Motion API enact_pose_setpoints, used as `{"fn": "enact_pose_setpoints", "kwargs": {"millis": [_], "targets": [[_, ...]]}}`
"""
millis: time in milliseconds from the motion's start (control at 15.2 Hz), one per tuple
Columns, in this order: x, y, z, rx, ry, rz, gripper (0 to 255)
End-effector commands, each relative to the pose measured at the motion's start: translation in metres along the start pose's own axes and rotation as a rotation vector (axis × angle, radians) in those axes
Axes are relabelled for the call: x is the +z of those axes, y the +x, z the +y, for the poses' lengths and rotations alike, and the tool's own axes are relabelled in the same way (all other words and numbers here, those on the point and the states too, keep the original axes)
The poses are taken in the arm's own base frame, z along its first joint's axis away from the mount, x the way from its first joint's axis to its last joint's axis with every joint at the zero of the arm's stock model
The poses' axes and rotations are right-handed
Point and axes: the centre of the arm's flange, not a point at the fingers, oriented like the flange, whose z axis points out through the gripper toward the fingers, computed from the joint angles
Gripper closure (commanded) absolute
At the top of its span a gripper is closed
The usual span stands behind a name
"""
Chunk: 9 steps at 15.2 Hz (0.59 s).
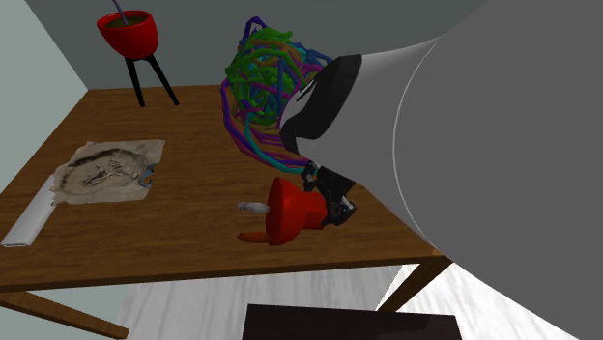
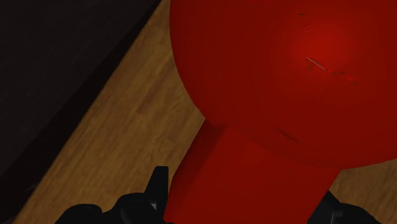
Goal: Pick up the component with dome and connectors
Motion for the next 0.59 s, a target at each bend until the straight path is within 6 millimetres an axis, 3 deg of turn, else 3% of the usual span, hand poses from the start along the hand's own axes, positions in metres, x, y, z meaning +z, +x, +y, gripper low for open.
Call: {"fn": "enact_pose_setpoints", "kwargs": {"millis": [0,132,528], "targets": [[0.001,0.000,0.000,-0.001,-0.001,0.000,255],[0.001,0.000,0.000,-0.001,-0.001,0.000,255],[-0.029,-0.010,-0.004,-0.001,-0.001,0.000,255]]}}
